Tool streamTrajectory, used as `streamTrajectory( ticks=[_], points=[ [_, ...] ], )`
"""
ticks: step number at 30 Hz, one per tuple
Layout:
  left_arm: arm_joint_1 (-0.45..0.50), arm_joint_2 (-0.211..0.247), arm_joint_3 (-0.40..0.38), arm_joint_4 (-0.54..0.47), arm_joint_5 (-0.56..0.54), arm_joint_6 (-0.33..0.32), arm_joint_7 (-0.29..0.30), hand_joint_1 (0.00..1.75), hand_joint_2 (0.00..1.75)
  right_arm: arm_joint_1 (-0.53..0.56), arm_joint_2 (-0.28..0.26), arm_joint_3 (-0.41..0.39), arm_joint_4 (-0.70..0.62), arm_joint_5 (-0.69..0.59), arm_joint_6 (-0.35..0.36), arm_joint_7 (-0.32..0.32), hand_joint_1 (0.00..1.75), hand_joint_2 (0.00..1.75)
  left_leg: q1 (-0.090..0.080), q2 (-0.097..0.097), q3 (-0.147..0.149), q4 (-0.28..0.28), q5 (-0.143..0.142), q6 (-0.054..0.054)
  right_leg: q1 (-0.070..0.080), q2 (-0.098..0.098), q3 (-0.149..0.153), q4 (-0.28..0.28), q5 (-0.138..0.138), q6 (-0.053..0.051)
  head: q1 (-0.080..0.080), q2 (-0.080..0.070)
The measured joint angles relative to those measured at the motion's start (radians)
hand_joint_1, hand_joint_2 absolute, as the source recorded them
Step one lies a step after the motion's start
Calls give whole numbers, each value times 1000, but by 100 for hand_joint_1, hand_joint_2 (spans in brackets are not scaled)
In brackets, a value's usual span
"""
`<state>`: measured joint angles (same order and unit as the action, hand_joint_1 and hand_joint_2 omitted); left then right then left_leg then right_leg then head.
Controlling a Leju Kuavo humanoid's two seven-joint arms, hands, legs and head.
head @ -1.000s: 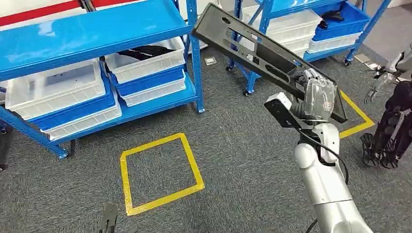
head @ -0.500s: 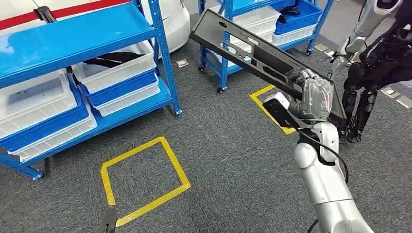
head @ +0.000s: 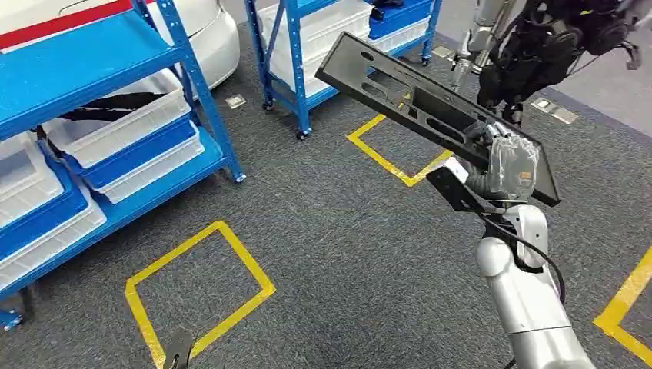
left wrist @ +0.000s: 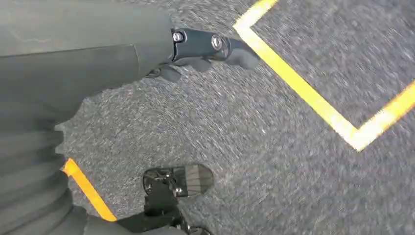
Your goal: Take the parts from the cabinet and place them on the table.
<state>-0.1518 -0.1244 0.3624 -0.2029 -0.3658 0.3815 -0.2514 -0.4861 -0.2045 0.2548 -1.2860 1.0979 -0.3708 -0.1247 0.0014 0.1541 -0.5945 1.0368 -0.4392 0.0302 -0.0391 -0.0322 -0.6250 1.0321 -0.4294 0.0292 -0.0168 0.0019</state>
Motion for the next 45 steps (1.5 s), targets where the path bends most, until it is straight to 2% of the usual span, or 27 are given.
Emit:
streamTrajectory(
  ticks=[1, 2, 3, 5, 6, 7, 9, 10, 11, 15, 16, 18, 21, 23, 25, 26, 30, 31, 33, 35, 36, 38, 39, 40, 41, 42, 45],
  points=[
    [-1, 0, -1, 0, -2, 0, 1, 0, 175, 3, 0, -1, -1, 0, 0, 0, 175, 175, 10, -25, -3, 11, -16, -9, -3, 15, -1, -1, 3, -6, 2, 0],
    [-1, -1, -4, 0, -3, 0, 2, 0, 175, 2, 0, -1, -3, 0, 0, 0, 175, 175, 18, -85, -14, 47, -53, -13, -3, 24, -4, -1, 7, -11, 1, 0],
    [0, -1, -6, 0, -5, 0, 5, 0, 175, 2, -1, -1, -3, 0, 0, 0, 175, 175, 19, -121, -37, 111, -96, -16, -2, 36, -7, -1, 10, -16, -1, 0],
    [1, -1, -8, 1, -9, 0, 8, 0, 175, 3, -1, -1, -3, 0, 6, 0, 175, 175, 18, -147, -97, 258, -166, -19, 3, 61, -13, -1, 16, -24, -2, 0],
    [1, -1, -9, 0, -9, 0, 8, 0, 175, 3, -1, -1, -3, -3, 12, 0, 175, 175, 18, -149, -115, 299, -172, -15, 8, 78, -17, 0, 19, -28, -1, 0],
    [1, -1, -10, 1, -10, 0, 8, 0, 175, 3, -2, -1, -3, -3, 17, 0, 175, 175, 18, -150, -108, 287, -156, -9, 11, 92, -19, 0, 22, -30, -2, 0],
    [1, -2, -10, 0, -10, 0, 8, 0, 175, 1, -3, -1, -3, -6, 19, -1, 175, 175, 14, -170, -29, 138, -71, 13, 16, 123, -20, -1, 28, -28, -1, 0],
    [1, -2, -11, 0, -10, 2, 8, 0, 175, -2, -3, -1, -3, -7, 19, -1, 175, 175, 11, -212, 18, 47, -34, 30, 16, 136, -19, -2, 31, -27, -1, 0],
    [1, 2, -11, 1, -10, 3, 9, 0, 175, -4, -2, -1, -3, -9, 20, -1, 175, 175, 20, -258, 28, 27, -53, 39, 11, 142, -21, -7, 38, -20, 5, 0],
    [0, 1, -12, 0, -13, 5, 11, 0, 175, -8, -5, -2, -3, -13, 25, -2, 175, 175, -3, -221, 36, 0, -34, 50, -4, 193, -31, -28, 64, 13, -5, 0],
    [-1, 0, -13, 0, -14, 6, 11, 0, 175, -7, -7, -5, -3, -14, 24, -2, 175, 175, 14, -196, 55, -52, -5, 50, 6, 173, -41, -22, 68, 12, -3, 0],
    [-3, -1, -13, 0, -14, 6, 10, 0, 175, -15, -10, -6, -3, -17, 22, -5, 175, 175, 3, -173, 56, -73, 15, 54, 16, 73, -86, 61, 11, -6, 1, 0],
    [0, -1, -13, 0, -8, 6, 8, 0, 175, -12, -12, -7, -1, -33, 23, -16, 175, 175, -1, -126, 40, -71, 21, 43, 12, 43, -161, 251, -66, -8, 8, 0],
    [0, 0, -13, 0, -2, 6, 4, 0, 175, -13, -13, -7, 5, -39, 23, -24, 175, 175, -1, -96, 28, -66, 24, 35, 8, 35, -118, 199, -50, 9, 7, 0],
    [0, -1, -12, 0, -1, 9, 2, 0, 175, -19, -13, -7, 9, -43, 23, -28, 175, 175, 0, -68, 19, -52, 21, 24, 3, -10, 8, 7, -2, 31, 7, 0],
    [0, 0, -12, 0, -2, 10, 0, 0, 175, -23, -12, -7, 12, -46, 21, -28, 175, 175, -3, -59, 13, -42, 17, 16, 5, -47, 23, -34, -18, 20, 7, 0],
    [3, -2, -12, 0, -10, 18, 2, 0, 175, -24, -14, -7, 26, -52, 2, -29, 175, 175, -4, -18, 7, -24, 13, -2, 16, 2, 16, -25, 1, -5, 2, 0],
    [2, -3, -12, 0, -11, 18, 2, 0, 175, -23, -15, -6, 27, -53, 0, -29, 175, 175, 3, -33, 2, -19, 7, -11, 6, 15, 17, -28, 6, -14, 1, 0],
    [3, -3, -12, 0, -11, 19, 3, 0, 175, -23, -14, -7, 28, -52, -5, -29, 175, 175, 10, -126, -24, 60, -64, -21, 5, 32, 13, -28, 13, -25, 0, 0],
    [8, -4, -12, 0, -11, 19, 5, 0, 175, -22, -11, -6, 31, -52, -5, -29, 175, 175, 10, -150, -92, 232, -152, -23, 11, 56, 8, -27, 18, -33, -2, 0],
    [9, -4, -12, 0, -11, 19, 5, 0, 175, -22, -10, -6, 33, -52, -5, -29, 175, 175, 10, -151, -115, 287, -168, -21, 14, 69, 5, -27, 21, -35, -1, 0],
    [9, -4, -12, 0, -11, 19, 5, 0, 175, -19, -9, -6, 36, -52, -5, -29, 175, 175, 10, -155, -100, 264, -137, -11, 18, 97, 1, -27, 26, -37, -2, 0],
    [9, -4, -12, 0, -11, 19, 5, 0, 175, -18, -9, -5, 36, -52, -5, -29, 175, 175, 9, -163, -58, 184, -92, -2, 20, 112, 1, -27, 29, -35, -1, 0],
    [9, -4, -12, 0, -11, 19, 5, 0, 175, -19, -9, -5, 36, -52, -5, -29, 175, 175, 7, -185, -7, 89, -47, 8, 20, 126, 2, -27, 32, -35, -2, 0],
    [9, -2, -12, 0, -11, 19, 5, 0, 175, -19, -7, -5, 36, -52, -5, -30, 175, 175, 7, -240, 30, 10, -25, 20, 17, 136, 1, -28, 34, -32, -1, 0],
    [10, -1, -12, 0, -11, 19, 5, 0, 175, -21, -5, -5, 37, -52, -5, -30, 175, 175, 11, -257, 38, 2, -35, 22, 22, 146, -4, -29, 41, -21, 2, 0],
    [8, 0, -12, 0, -11, 21, 5, 0, 175, -17, -7, -6, 39, -53, -6, -30, 175, 175, -3, -222, 38, -10, -27, 32, 5, 186, -15, -41, 60, 3, -3, 0]
  ],
)
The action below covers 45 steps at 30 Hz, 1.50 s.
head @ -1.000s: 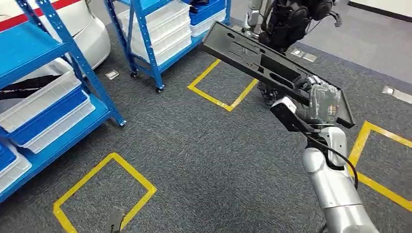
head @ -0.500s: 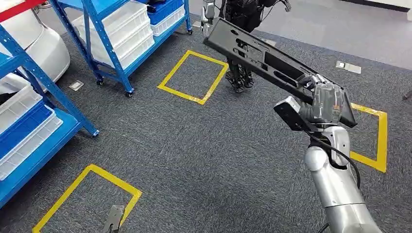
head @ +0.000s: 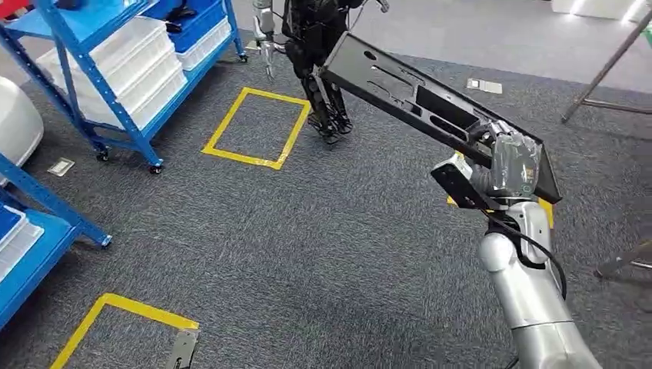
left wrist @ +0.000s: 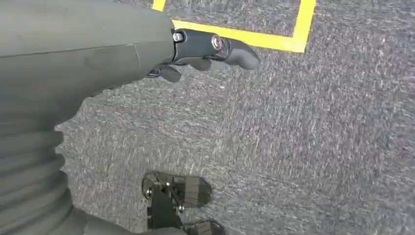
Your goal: Take the parts from the cabinet and place them on the table.
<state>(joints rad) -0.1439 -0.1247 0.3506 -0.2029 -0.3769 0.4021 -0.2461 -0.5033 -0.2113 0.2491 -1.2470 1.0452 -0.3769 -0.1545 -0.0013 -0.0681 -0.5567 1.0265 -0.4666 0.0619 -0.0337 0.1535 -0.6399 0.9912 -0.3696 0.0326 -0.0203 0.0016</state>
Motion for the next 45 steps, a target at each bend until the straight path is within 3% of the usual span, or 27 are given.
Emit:
streamTrajectory(
  ticks=[1, 3, 4, 7, 8, 10, 11, 12, 16, 17, 19, 21, 22, 24, 25, 26, 27, 31, 32, 33, 34, 37, 39, 41, 42, 43, 45],
  points=[
    [-1, 0, 0, 0, 0, 0, 0, 0, 175, 0, -1, 0, 0, 0, 0, 0, 175, 175, -1, 20, 9, -31, 18, 8, 11, 14, -2, -14, 10, 9, 0, 0],
    [-3, -2, 0, 0, 0, -1, 0, 0, 175, -7, -5, 0, 2, 1, 0, -2, 175, 175, 4, 45, 25, -77, 47, 8, 20, -97, -38, 43, -31, -7, 7, 0],
    [-2, -2, 0, 0, 0, -3, 0, 0, 175, -12, -3, 1, 2, 1, 0, -2, 175, 175, 3, 63, 21, -78, 53, 13, 18, -122, -72, 115, -66, -13, 6, 0],
    [1, -5, 1, 0, 1, -5, -1, 0, 175, -9, -3, 3, 8, 0, 0, -3, 175, 175, -1, 109, 5, -77, 58, 5, 8, -141, -143, 297, -130, -2, 12, 0],
    [1, -6, 1, 0, 1, -5, -2, 0, 175, -7, -4, 3, 10, 0, 0, -3, 175, 175, -1, 123, 2, -77, 60, 2, 4, -145, -125, 273, -120, 8, 12, 0],
    [1, -7, 2, 0, 0, -6, -3, 0, 175, -7, -4, 3, 10, 2, 0, -3, 175, 175, 1, 150, -3, -71, 60, -5, -6, -169, -29, 118, -73, 33, 12, 0],
    [0, -7, 2, 0, -2, -7, -3, 0, 175, -8, -4, 3, 10, 2, 0, -3, 175, 175, 1, 161, -7, -58, 55, -13, -9, -215, 29, 26, -55, 42, 12, 0],
    [0, -6, 2, 0, -3, -8, -3, 0, 175, -12, -4, 3, 10, 2, 0, -3, 175, 175, -9, 173, -19, -39, 43, -26, 4, -256, 57, -10, -62, 35, 18, 0],
    [0, -10, 2, 0, -8, -8, -1, 0, 175, -2, -7, 2, 8, 2, 0, -1, 175, 175, 0, 221, -19, -24, 37, -43, 5, -195, 37, -3, -50, -2, 5, 0],
    [-2, -9, 2, 0, -9, -8, -1, 0, 175, 0, -6, 2, 5, 3, 0, 1, 175, 175, 10, 183, -25, -11, 22, -53, -5, -181, 37, -4, -46, -9, 6, 0],
    [1, -10, 2, 0, -9, -9, -1, 0, 175, 0, -6, 2, 2, 5, 0, 3, 175, 175, 14, 94, -65, 99, -63, -58, -3, -159, 33, -4, -38, -22, 2, 0],
    [3, -10, 2, 0, -11, -12, -1, 0, 175, 2, -3, 2, 2, 5, 0, 4, 175, 175, 14, 72, -135, 267, -140, -59, 4, -130, 27, -3, -34, -28, 0, 0],
    [3, -10, 2, 0, -11, -12, -1, 0, 175, 5, -3, 2, 2, 7, 0, 5, 175, 175, 14, 70, -150, 304, -145, -57, 8, -117, 25, -3, -31, -30, 2, 0],
    [3, -10, 2, 0, -11, -12, 0, 0, 175, 9, -3, 2, 2, 8, 0, 5, 175, 175, 14, 65, -115, 241, -95, -47, 11, -89, 25, -3, -29, -32, 0, 0],
    [3, -10, 2, 0, -12, -12, 0, 0, 175, 10, -3, 2, 0, 10, 0, 5, 175, 175, 14, 55, -70, 152, -48, -39, 12, -73, 26, -3, -26, -29, 2, 0],
    [2, -9, 2, 0, -12, -12, 0, 0, 175, 10, -2, 2, -3, 11, 0, 5, 175, 175, 14, 24, -23, 59, -3, -30, 11, -59, 26, -3, -24, -25, 0, 0],
    [3, -7, 2, 0, -12, -12, 0, 0, 175, 10, 0, 2, -6, 13, 0, 5, 175, 175, 16, -33, 2, 8, -5, -23, 9, -50, 24, -3, -20, -20, 3, 0],
    [1, -7, 2, 0, -12, -14, 0, 0, 175, 16, -1, 1, -10, 14, 0, 8, 175, 175, 4, 6, 6, -12, 5, -13, 2, -1, 8, -17, 3, 14, -3, 0],
    [0, -8, 2, 0, -12, -14, 0, 0, 175, 17, -2, 1, -11, 14, 0, 8, 175, 175, 17, 25, 15, -42, 23, -5, 10, -18, 1, -12, 2, 13, -2, 0],
    [-2, -8, 2, 0, -12, -15, 0, 0, 175, 16, -5, 0, -12, 16, 0, 8, 175, 175, 10, 36, 19, -55, 34, -4, 14, -86, -21, 16, -20, 6, 0, 0],
    [-2, -8, 2, 0, -12, -15, 0, 0, 175, 12, -5, 0, -12, 17, 0, 8, 175, 175, 7, 49, 13, -56, 39, 2, 14, -122, -48, 75, -56, -2, 6, 0],
    [2, -8, 2, 0, -12, -16, 0, 0, 175, 18, -3, 0, -12, 16, 0, 8, 175, 175, 1, 93, -2, -55, 45, 1, 8, -142, -136, 286, -134, 0, 8, 0],
    [2, -8, 2, 0, -12, -16, 0, 0, 175, 22, -3, 0, -12, 16, 0, 8, 175, 175, 1, 122, -9, -54, 48, -4, 5, -147, -99, 241, -113, 18, 8, 0],
    [2, -8, 2, 0, -12, -17, 0, 0, 175, 20, -2, 0, -12, 17, 0, 8, 175, 175, 2, 150, -13, -45, 45, -10, 0, -193, 14, 56, -60, 42, 8, 0],
    [1, -8, 2, 0, -12, -17, 0, 0, 175, 17, -2, 0, -13, 17, 0, 8, 175, 175, -3, 161, -17, -33, 41, -17, 4, -243, 44, -11, -65, 39, 10, 0],
    [0, -8, 2, 0, -12, -17, 0, 0, 175, 16, 0, 0, -14, 17, 1, 8, 175, 175, -10, 171, -26, -26, 36, -25, 19, -228, 54, -5, -60, 28, 9, 0],
    [0, -8, 2, 0, -12, -16, -1, 0, 175, 17, -2, 0, -16, 19, 1, 10, 175, 175, -10, 191, -25, -19, 35, -29, 13, -200, 43, -2, -54, 8, 3, 0]
  ],
)
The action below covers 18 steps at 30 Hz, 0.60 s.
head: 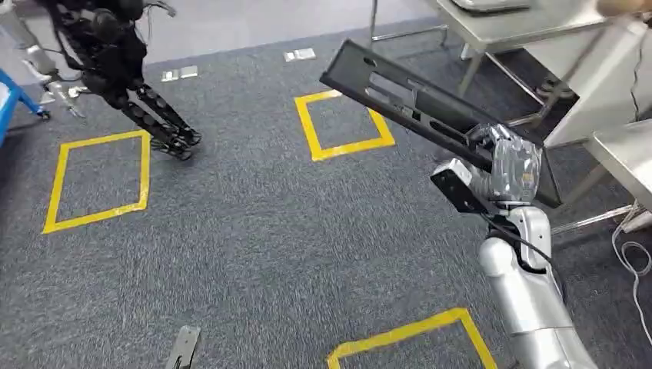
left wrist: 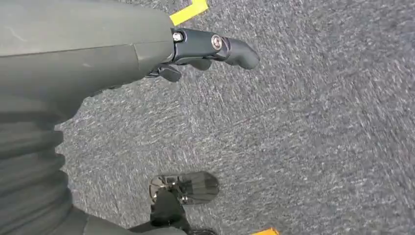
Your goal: Take the parts from the cabinet and place them on the table.
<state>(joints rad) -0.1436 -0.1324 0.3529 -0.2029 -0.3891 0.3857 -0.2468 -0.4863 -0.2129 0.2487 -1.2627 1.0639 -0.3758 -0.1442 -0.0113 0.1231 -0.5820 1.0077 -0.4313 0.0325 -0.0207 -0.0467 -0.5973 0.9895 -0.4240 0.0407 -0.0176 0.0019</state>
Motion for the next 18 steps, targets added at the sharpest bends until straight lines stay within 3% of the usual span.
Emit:
streamTrajectory(
  ticks=[1, 2, 3, 4, 5, 7, 8, 9, 10, 11, 12, 13, 14, 16, 17, 18],
  points=[
    [0, 0, 0, 0, 0, 0, 0, 0, 175, 1, 0, 0, 0, 0, 0, 2, 175, 175, 4, 10, 1, -1, 0, -3, 2, 13, -3, 3, 0, -4, 2, 0],
    [-1, 0, 0, 0, 0, 0, 0, 0, 175, 1, 0, 0, -1, 1, 1, 2, 175, 175, 9, 13, -3, 7, -5, -9, -5, 26, -2, 1, 6, -15, 2, 0],
    [-2, 1, 0, 0, 0, 0, 0, 0, 175, 0, 0, 0, -5, 2, 1, 4, 175, 175, 17, -47, -10, 29, -29, -19, -7, 37, -5, 0, 8, -19, -2, 0],
    [0, 1, 0, 0, 0, 1, -1, 0, 175, -2, 1, 0, -6, 2, 2, 5, 175, 175, 21, -90, -32, 85, -71, -22, -7, 46, -6, 0, 12, -28, -2, 0],
    [2, 0, 0, 0, 0, 1, -1, 0, 175, -2, 2, 0, -7, 3, 2, 5, 175, 175, 21, -110, -63, 161, -113, -24, -6, 56, -8, 0, 14, -32, -3, 0],
    [5, 0, 0, 0, 0, 1, -1, 0, 175, -1, 5, 0, -7, 3, 3, 5, 175, 175, 22, -118, -125, 302, -169, -26, 2, 82, -14, 1, 18, -38, -2, 0],
    [5, 0, 0, 0, 0, 0, -1, 0, 175, 1, 5, 0, -7, 3, 3, 6, 175, 175, 21, -119, -132, 316, -161, -23, 5, 98, -15, 1, 21, -41, -2, 0],
    [5, 0, 0, 0, 0, 0, -1, 0, 175, 3, 6, 0, -7, 3, 3, 6, 175, 175, 21, -122, -116, 285, -136, -16, 7, 111, -15, 1, 22, -41, -2, 0],
    [5, 0, 0, 0, 0, 0, -2, 0, 175, 3, 6, 0, -8, 3, 3, 6, 175, 175, 21, -130, -79, 215, -93, -8, 9, 126, -15, 1, 24, -43, -2, 0],
    [5, 0, 0, 0, 0, 0, -4, 0, 175, 3, 6, 0, -9, 3, 3, 7, 175, 175, 19, -148, -36, 129, -49, 2, 9, 140, -15, 1, 26, -41, -3, 0],
    [5, 2, 1, 0, 0, 0, -5, 0, 175, 3, 6, 0, -12, 3, 3, 8, 175, 175, 18, -194, 3, 47, -19, 13, 7, 150, -15, 1, 28, -39, -2, 0],
    [6, 3, 2, 0, 0, 0, -6, 0, 175, 4, 7, 0, -15, 4, 4, 8, 175, 175, 22, -224, 17, 31, -31, 17, 10, 160, -21, 0, 35, -33, 2, 0],
    [7, 3, 2, 0, 0, 0, -7, 0, 175, 5, 7, 0, -16, 4, 4, 10, 175, 175, 14, -214, 17, 24, -28, 17, 2, 168, -24, 0, 37, -30, 0, 0],
    [5, 3, 3, 0, 0, 0, -7, 0, 175, 14, 4, -2, -19, 3, 4, 12, 175, 175, 9, -190, 19, 15, -29, 22, -4, 194, -31, -7, 48, -14, -6, 0],
    [3, 2, 2, 0, 0, 0, -7, 0, 175, 17, 3, -3, -24, 4, 4, 12, 175, 175, 10, -174, 26, -7, -16, 29, 5, 206, -35, -19, 56, -2, -5, 0],
    [0, 1, 3, 0, 0, 0, -7, 0, 175, 20, 1, -5, -27, 3, 4, 12, 175, 175, 19, -155, 35, -34, 1, 27, 7, 148, -47, -1, 47, -10, -5, 0]
  ],
)
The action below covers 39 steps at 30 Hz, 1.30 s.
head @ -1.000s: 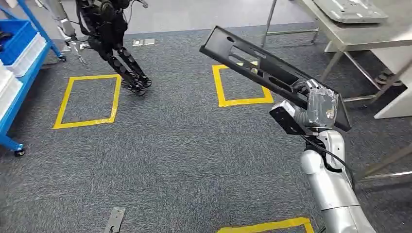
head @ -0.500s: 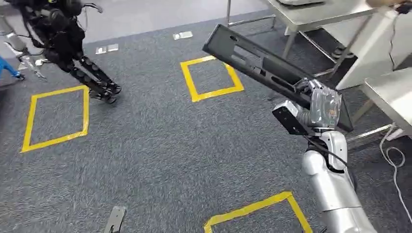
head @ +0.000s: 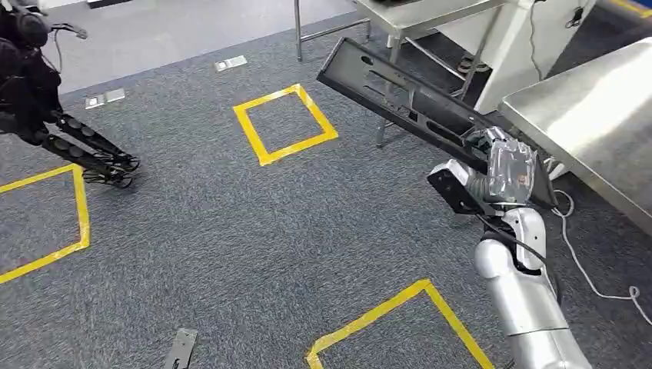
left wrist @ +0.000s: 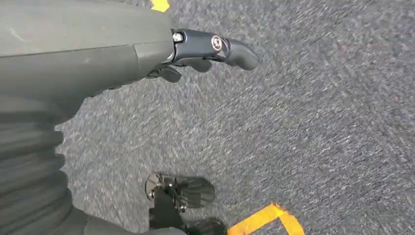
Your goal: Take the parts from the cabinet and place them on the table.
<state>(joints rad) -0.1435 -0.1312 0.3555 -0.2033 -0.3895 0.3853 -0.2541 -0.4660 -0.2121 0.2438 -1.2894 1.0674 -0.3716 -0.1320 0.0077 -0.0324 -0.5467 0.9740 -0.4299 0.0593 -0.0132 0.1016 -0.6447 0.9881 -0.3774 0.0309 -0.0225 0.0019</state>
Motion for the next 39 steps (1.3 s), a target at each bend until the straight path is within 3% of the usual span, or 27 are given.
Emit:
streamTrajectory(
  ticks=[1, 2, 4, 5, 6, 8, 9, 10, 12, 14, 16, 17, 19, 20, 21, 23, 24, 25, 26, 29, 30, 31, 32, 34, 35, 37, 39],
  points=[
    [1, -1, 0, 0, 0, 0, -1, 0, 175, -5, -5, -1, -1, 1, 0, 0, 175, 175, -3, 9, 2, -11, 7, 7, 4, -49, -24, 45, -31, -8, 6, 0],
    [3, -1, 0, 0, 0, -1, -1, 0, 175, -5, -4, 0, -5, 1, 0, 0, 175, 175, -3, 24, -1, -12, 10, 9, 2, -71, -55, 114, -63, -12, 7, 0],
    [6, -2, 1, 0, 0, -4, -1, 0, 175, 5, -4, 0, -8, 0, 0, 0, 175, 175, -3, 54, -9, -11, 12, 6, -5, -87, -125, 269, -119, -10, 10, 0],
    [6, -2, 1, 1, 0, -4, -1, 0, 175, 10, -4, 0, -8, 0, 0, 0, 175, 175, -3, 68, -13, -10, 13, 4, -10, -90, -138, 300, -124, -1, 11, 0],
    [6, -3, 2, 1, 0, -4, -1, 0, 175, 13, -5, -1, -8, 1, 0, 2, 175, 175, -2, 84, -15, -9, 14, 2, -15, -94, -121, 275, -112, 11, 11, 0],
    [5, -5, 2, 1, 0, -4, -1, 0, 175, 14, -5, -1, -11, 3, 0, 2, 175, 175, 1, 111, -18, -3, 11, -9, -25, -119, -28, 117, -58, 39, 11, 0],
    [5, -5, 3, 0, 0, -4, -1, 0, 175, 13, -5, -1, -16, 6, 3, 3, 175, 175, 1, 123, -20, 7, 6, -18, -28, -165, 31, 19, -32, 51, 13, 0],
    [5, -2, 3, 0, -1, -4, 0, 0, 175, 10, -4, -1, -17, 7, 6, 3, 175, 175, -12, 135, -26, 16, -2, -29, -15, -204, 49, 0, -42, 41, 18, 0],
    [5, -4, 3, 0, -1, -4, -1, 0, 175, 13, -3, -1, -22, 10, 14, 6, 175, 175, -14, 154, -24, 23, -5, -38, -14, -169, 38, 3, -36, 18, 7, 0],
    [4, -5, 4, 0, -1, -4, -1, 0, 175, 14, -3, -2, -22, 11, 16, 6, 175, 175, -5, 180, -23, 28, -7, -46, -16, -139, 32, 6, -31, 6, 5, 0],
    [2, -5, 5, 0, -1, -3, -2, 0, 175, 12, -2, -2, -27, 15, 16, 6, 175, 175, 11, 78, -43, 77, -57, -61, -22, -116, 32, 4, -25, -10, 4, 0],
    [4, -5, 5, 0, -1, -1, -2, 0, 175, 10, -1, -1, -27, 15, 17, 6, 175, 175, 11, 49, -70, 147, -100, -61, -19, -106, 31, 4, -24, -18, 3, 0],
    [8, -5, 7, 1, -1, -1, -2, 0, 175, 10, 6, -1, -27, 15, 18, 6, 175, 175, 11, 33, -145, 316, -174, -60, -11, -77, 27, 4, -19, -25, 2, 0],
    [8, -5, 8, 1, -1, -1, -2, 0, 175, 10, 7, -1, -27, 15, 19, 6, 175, 175, 11, 33, -166, 358, -179, -57, -6, -61, 24, 4, -15, -30, 2, 0],
    [8, -5, 8, 1, -1, -1, -2, 0, 175, 11, 9, -1, -27, 15, 19, 6, 175, 175, 10, 32, -163, 348, -162, -50, -2, -46, 23, 4, -14, -31, 2, 0],
    [8, -5, 8, 1, -1, -1, -2, 0, 175, 10, 10, -1, -27, 15, 20, 6, 175, 175, 6, 20, -96, 210, -79, -29, 4, -16, 22, 4, -10, -36, 2, 0],
    [8, -5, 8, 0, -1, -1, -2, 0, 175, 10, 10, -1, -27, 15, 20, 6, 175, 175, 2, -9, -48, 115, -33, -13, 5, -2, 22, 4, -8, -33, 2, 0],
    [8, 2, 9, 0, -1, -1, -2, 0, 175, 12, 14, -1, -27, 16, 20, 6, 175, 175, 4, -71, -24, 66, -37, 7, -1, 6, 21, 4, -4, -32, 5, 0],
    [11, 0, 9, 1, -1, -1, -2, 0, 175, 7, 13, -1, -27, 16, 21, 6, 175, 175, 1, -75, -25, 59, -32, 7, 2, 16, 16, 4, 0, -26, 11, 0],
    [5, 0, 10, 0, -2, 0, -3, 0, 175, 12, 14, -1, -29, 16, 25, 7, 175, 175, -11, -33, -15, 42, -28, 17, -12, 56, 8, -11, 17, -2, -4, 0],
    [2, -2, 10, 0, -4, 0, -3, 0, 175, 13, 11, -2, -33, 17, 25, 7, 175, 175, 4, -11, 2, 2, -6, 22, 4, 50, 4, -17, 23, 1, -4, 0],
    [0, -2, 10, 0, -5, 0, -3, 0, 175, 11, 10, -3, -34, 19, 25, 6, 175, 175, 3, 2, 10, -22, 8, 13, 5, -19, -16, 13, 1, -5, -1, 0],
    [1, -3, 10, 0, -6, 0, -4, 0, 175, 3, 10, -3, -33, 19, 27, 6, 175, 175, 2, 15, 8, -28, 16, 17, 4, -57, -44, 72, -34, -12, 8, 0],
    [5, -4, 10, 0, -9, 0, -3, 0, 175, 3, 12, -3, -33, 19, 27, 6, 175, 175, 2, 48, 1, -28, 19, 12, -5, -83, -113, 229, -96, -11, 8, 0],
    [5, -5, 10, 0, -9, 0, -3, 0, 175, 7, 12, -3, -33, 19, 27, 6, 175, 175, 3, 62, -4, -27, 19, 10, -10, -88, -133, 277, -111, -3, 10, 0],
    [4, -8, 10, 0, -9, 0, -3, 0, 175, 10, 12, -3, -33, 19, 27, 7, 175, 175, 6, 93, -11, -26, 22, -2, -25, -99, -102, 234, -92, 23, 11, 0],
    [4, -10, 10, 0, -8, -1, -3, 0, 175, 9, 13, -3, -33, 21, 27, 7, 175, 175, 14, 120, -14, -15, 17, -19, -35, -139, 14, 44, -35, 54, 11, 0]
  ],
)
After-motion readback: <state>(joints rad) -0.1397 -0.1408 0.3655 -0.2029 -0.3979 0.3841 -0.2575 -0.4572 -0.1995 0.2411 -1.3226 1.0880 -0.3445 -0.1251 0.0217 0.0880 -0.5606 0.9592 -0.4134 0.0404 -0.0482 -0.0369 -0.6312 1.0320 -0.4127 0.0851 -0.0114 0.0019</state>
